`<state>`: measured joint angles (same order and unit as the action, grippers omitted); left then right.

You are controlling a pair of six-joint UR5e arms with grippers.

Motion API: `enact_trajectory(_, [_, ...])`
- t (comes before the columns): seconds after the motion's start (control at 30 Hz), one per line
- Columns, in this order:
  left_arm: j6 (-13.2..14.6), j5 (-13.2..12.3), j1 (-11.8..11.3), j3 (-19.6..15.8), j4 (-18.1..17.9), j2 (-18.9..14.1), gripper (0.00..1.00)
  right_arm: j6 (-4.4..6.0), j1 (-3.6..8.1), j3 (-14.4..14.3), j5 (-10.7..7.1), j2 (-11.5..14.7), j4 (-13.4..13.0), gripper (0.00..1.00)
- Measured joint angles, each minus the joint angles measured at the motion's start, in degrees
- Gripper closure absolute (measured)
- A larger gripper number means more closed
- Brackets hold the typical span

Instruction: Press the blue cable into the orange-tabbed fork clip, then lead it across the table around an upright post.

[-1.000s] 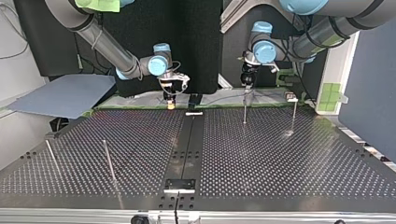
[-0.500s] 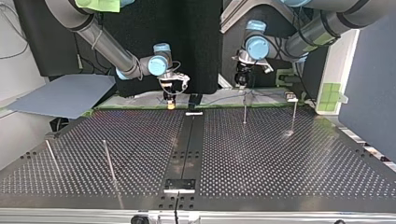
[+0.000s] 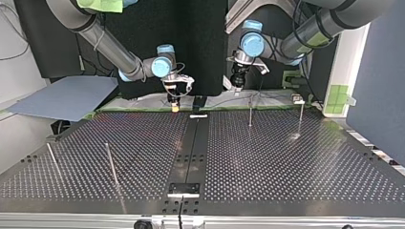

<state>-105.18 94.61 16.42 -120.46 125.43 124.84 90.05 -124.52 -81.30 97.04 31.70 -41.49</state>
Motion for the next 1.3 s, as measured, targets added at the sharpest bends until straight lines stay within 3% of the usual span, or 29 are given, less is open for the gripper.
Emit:
enact_trajectory(0.3, [1.82,3.61,-0.71,4.56,0.38,4.09,0.00,-0.07,-0.01,0.28,-0.33,0.00,0.45,1.00])
enact_trajectory(0.5, [2.84,5.65,-0.96,7.43,0.40,5.16,0.00,-0.05,-0.04,0.29,-0.31,-0.01,0.49,1.00])
enact_trajectory(0.83, [3.18,5.17,-1.51,8.90,0.43,7.93,0.00,-0.05,-0.16,0.31,-0.35,-0.01,0.52,1.00])
enact_trajectory(1.3, [4.56,5.31,-1.57,9.86,-1.23,8.22,0.00,-0.21,-0.10,0.32,-0.34,-0.01,0.78,1.00])
